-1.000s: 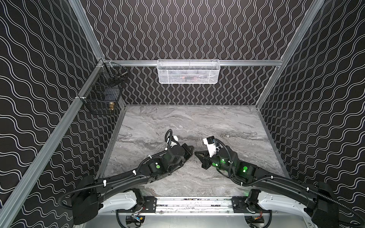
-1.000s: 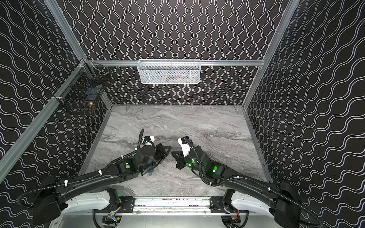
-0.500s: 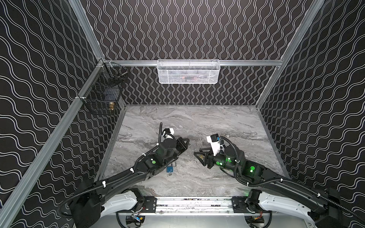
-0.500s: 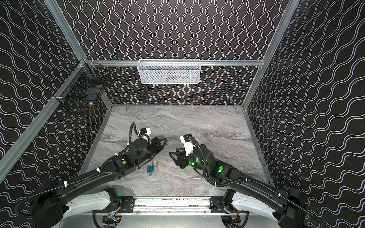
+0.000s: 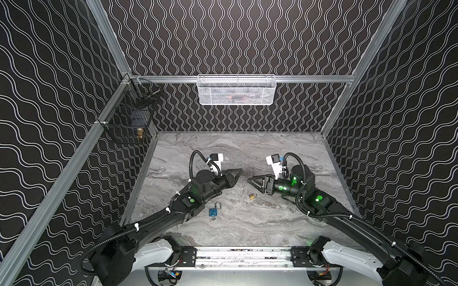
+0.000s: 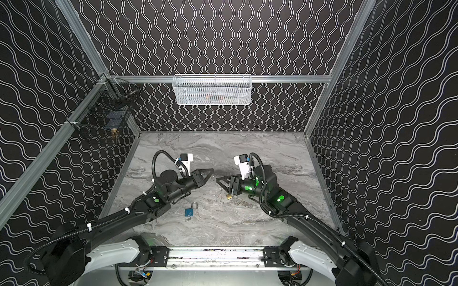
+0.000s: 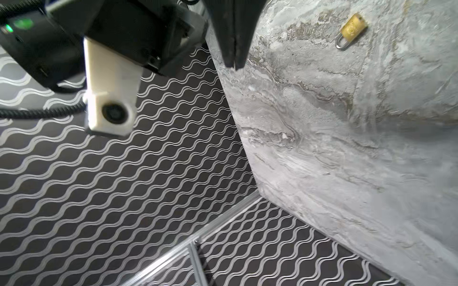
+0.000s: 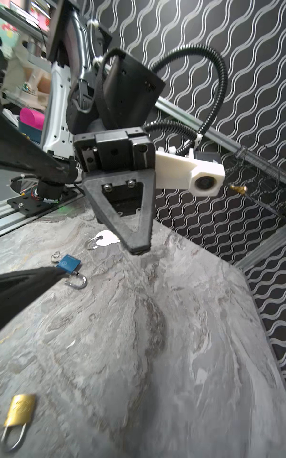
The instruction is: Unlock with the key
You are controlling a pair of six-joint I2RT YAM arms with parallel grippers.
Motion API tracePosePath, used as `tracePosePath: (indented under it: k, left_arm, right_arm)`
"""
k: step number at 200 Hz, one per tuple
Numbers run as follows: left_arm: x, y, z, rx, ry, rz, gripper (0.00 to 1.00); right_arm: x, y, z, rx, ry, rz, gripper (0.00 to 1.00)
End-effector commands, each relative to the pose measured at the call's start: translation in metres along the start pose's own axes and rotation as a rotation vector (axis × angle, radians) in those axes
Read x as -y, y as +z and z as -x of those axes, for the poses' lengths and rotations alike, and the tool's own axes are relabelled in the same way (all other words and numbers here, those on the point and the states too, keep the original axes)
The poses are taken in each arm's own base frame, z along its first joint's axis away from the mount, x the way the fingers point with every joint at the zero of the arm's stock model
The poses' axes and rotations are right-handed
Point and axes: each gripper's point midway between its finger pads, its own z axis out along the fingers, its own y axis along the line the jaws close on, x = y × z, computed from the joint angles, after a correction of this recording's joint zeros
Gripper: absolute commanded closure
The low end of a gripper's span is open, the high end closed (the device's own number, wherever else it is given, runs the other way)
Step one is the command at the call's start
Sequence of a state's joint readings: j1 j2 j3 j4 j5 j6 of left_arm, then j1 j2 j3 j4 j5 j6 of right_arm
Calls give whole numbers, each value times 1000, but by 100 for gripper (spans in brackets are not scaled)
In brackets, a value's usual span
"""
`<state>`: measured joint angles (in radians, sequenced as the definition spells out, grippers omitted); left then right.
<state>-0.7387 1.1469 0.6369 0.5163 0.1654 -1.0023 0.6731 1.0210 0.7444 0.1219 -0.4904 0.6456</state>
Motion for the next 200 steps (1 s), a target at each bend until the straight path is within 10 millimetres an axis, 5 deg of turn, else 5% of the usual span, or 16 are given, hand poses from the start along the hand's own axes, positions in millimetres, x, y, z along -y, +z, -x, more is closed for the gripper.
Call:
tracePosePath:
  k: [1, 200]
  left_arm:
    - [22, -3, 10, 32, 63, -83, 100]
    - [36, -7, 16, 53, 82, -135, 100]
  right_arm:
    - [-16, 2, 7, 3, -12, 110, 42]
    - [-8, 34, 5, -50, 55, 210, 69]
